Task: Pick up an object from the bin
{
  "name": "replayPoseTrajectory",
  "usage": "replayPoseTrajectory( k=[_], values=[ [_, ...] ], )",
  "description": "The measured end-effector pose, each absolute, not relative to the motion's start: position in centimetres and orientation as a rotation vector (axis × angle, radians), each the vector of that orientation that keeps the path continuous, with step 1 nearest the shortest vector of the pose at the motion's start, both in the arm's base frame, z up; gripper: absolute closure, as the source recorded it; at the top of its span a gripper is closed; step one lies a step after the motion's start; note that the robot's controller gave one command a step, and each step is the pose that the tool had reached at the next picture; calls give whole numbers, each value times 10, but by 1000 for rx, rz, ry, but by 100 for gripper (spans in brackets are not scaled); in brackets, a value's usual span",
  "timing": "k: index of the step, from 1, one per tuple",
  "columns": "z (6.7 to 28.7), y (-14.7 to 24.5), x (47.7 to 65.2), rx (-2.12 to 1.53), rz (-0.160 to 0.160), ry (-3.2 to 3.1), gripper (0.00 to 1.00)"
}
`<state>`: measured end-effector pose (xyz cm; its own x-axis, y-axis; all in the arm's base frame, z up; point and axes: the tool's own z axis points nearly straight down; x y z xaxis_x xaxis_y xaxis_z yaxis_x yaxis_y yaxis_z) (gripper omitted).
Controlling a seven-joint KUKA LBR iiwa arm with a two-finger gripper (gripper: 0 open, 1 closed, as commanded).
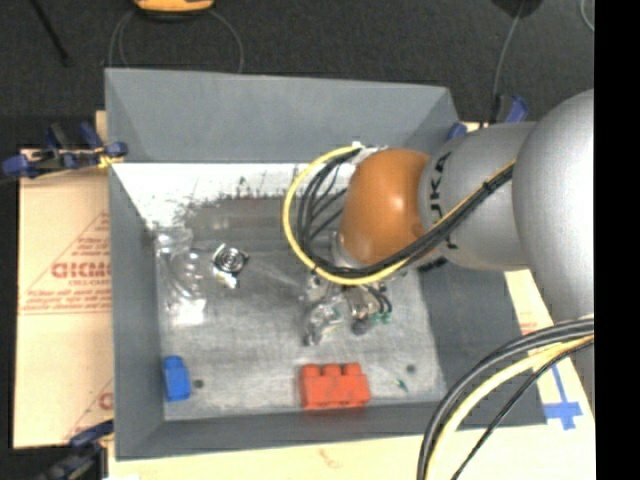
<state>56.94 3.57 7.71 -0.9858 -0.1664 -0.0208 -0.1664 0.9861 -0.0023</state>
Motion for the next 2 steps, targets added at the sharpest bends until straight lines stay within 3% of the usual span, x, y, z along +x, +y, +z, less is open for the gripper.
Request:
replayPoseTrajectory(
  k=[1,2],
  values=[
    [259,36,591,-410,-3,3102,100],
    [106,30,557,-644,0,3080,100]
  ],
)
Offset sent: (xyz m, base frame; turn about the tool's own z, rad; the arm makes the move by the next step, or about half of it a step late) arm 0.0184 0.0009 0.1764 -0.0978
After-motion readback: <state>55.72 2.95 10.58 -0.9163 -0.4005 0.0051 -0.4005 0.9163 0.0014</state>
